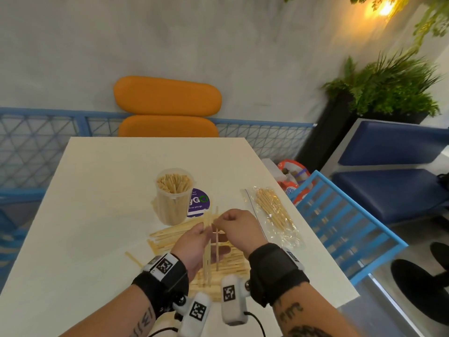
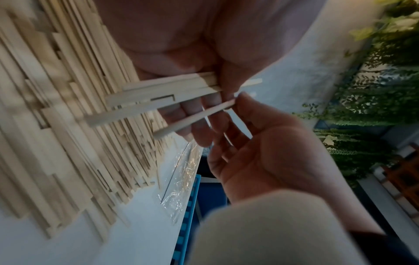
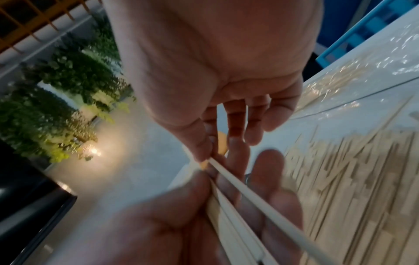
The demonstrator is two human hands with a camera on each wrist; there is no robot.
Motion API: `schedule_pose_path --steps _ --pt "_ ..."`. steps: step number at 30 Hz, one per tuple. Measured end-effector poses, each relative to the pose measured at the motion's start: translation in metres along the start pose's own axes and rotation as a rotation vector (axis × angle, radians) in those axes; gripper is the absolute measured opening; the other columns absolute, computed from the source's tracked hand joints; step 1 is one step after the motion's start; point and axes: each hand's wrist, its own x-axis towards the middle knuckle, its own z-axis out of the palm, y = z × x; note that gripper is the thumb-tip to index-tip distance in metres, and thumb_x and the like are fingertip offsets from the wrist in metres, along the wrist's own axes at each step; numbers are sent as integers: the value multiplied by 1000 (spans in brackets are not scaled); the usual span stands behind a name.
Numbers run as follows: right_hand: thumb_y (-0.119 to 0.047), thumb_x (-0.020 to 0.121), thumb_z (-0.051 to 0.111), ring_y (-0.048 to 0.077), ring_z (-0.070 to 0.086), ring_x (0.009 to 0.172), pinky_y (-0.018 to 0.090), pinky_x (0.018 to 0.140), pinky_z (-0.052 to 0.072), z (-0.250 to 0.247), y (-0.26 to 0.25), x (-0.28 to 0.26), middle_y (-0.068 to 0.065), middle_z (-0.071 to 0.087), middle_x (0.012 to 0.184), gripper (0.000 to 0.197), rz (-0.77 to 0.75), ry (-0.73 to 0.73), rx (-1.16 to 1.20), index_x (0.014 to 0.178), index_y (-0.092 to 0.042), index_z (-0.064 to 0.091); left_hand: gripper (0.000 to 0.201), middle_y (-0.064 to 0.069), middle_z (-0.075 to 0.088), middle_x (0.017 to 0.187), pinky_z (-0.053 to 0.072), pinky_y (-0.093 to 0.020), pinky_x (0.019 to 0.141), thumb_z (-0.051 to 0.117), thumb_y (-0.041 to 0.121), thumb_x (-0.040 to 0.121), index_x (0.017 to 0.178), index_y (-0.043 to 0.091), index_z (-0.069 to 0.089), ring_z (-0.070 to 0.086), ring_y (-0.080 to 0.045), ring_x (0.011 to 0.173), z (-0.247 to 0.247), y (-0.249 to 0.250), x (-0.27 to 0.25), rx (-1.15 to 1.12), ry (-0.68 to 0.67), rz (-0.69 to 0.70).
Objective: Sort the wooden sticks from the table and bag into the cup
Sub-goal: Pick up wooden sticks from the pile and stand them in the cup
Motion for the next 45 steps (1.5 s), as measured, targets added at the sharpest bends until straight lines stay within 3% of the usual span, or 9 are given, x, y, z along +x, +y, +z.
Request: schedule_pose_path --steps 4,9,15,20,24,31,36,38,45 --pt "-27 84 74 11 70 77 33 79 59 4 4 13 -1 74 86 18 -68 -39 19 95 -13 71 19 -4 54 71 37 -27 48 38 19 108 98 9 51 42 -13 48 -1 0 5 67 45 24" --pt "-34 91 67 14 71 87 37 80 60 -1 -2 35 -12 63 110 60 -174 -84 103 144 -32 39 20 0 45 65 27 -23 45 40 18 108 95 12 53 30 -10 46 10 1 14 90 42 29" --pt "-25 99 54 13 65 87 31 81 55 -24 -8 47 -3 68 99 24 -377 -76 -166 122 -27 60 23 -4 46 61 35 -30 52 38 6 105 109 5 60 40 -15 51 39 8 38 134 96 189" --pt "-26 100 53 1 62 97 24 90 53 -47 -1 58 -19 61 124 41 -428 -104 -76 141 -34 51 24 -3 43 63 32 -28 50 36 12 107 115 3 58 37 -13 51 56 13 55 128 93 249" --pt "-25 103 49 0 64 88 1 72 43 -55 7 62 -6 71 116 32 -397 -176 -108 132 -26 62 23 -2 46 59 36 -29 50 35 4 102 107 3 58 41 -15 53 62 14 60 232 75 239" --pt "-36 105 47 -4 66 96 15 84 48 -49 15 52 -8 66 120 35 -321 -270 174 137 -24 49 22 -2 52 68 51 -42 71 37 17 107 96 13 56 54 -20 64 52 44 57 13 257 416" --pt "-40 107 36 10 58 63 28 65 47 -16 8 29 -1 61 74 31 -365 -458 90 99 -14 51 23 -1 48 69 54 -33 68 33 18 109 95 14 51 56 -19 69 41 71 44 -174 247 438" --pt "-35 108 36 12 46 52 29 54 42 -4 0 25 0 48 65 31 -305 -415 180 91 -13 49 22 0 51 69 45 -28 52 33 18 109 97 16 50 57 -23 75 31 75 39 -99 222 428" --pt "-33 109 35 10 36 51 28 49 33 12 -32 27 -9 41 61 34 -247 -384 343 87 -15 54 43 0 74 85 53 -25 65 43 11 105 135 39 31 67 -15 69 -22 121 20 449 197 633"
